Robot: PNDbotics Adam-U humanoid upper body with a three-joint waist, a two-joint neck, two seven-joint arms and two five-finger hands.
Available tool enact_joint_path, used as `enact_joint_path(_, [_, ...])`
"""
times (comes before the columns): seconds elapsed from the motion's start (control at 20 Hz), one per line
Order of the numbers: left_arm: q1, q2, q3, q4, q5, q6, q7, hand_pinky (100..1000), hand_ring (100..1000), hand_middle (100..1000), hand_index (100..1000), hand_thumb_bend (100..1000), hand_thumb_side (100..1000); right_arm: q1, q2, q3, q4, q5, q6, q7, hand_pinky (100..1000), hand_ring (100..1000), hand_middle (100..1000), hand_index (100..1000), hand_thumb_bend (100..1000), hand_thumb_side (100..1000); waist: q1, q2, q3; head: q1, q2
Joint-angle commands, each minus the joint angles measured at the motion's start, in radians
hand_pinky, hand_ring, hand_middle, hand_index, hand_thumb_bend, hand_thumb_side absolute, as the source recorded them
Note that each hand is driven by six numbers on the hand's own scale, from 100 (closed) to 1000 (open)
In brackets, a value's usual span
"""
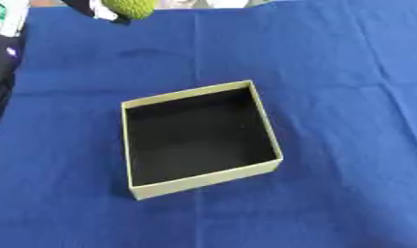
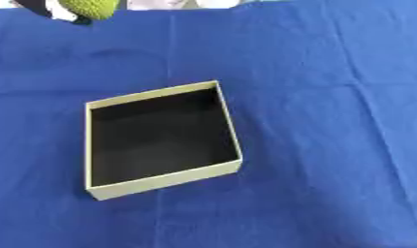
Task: Pick up objects on the table and place them in the box.
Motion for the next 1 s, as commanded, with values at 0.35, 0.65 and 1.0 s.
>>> enact_joint_path(0.35, [0.123,-0.019,-0.186,-0.286,-0.04,-0.039,0.205,435,429,448,576,758,100,-0.007,-0.026,-0.016,-0.016,0.001,-0.002,-0.01,738,667,475,661,100,545,-0.018,-0.04,0.013,-0.014,-0.004])
enact_joint_path(0.65, [0.165,-0.067,-0.268,-0.343,-0.009,-0.037,0.154,443,419,437,570,763,100,-0.004,-0.025,-0.015,-0.016,0.003,0.0,-0.01,737,667,475,660,100,545,-0.02,-0.043,0.022,-0.043,0.012])
enact_joint_path(1.0, [0.211,-0.097,-0.283,-0.389,0.05,0.009,0.059,454,407,423,565,680,100,0.001,-0.025,-0.016,-0.016,0.008,0.002,-0.015,737,668,476,659,100,555,-0.015,-0.039,0.028,-0.069,0.033])
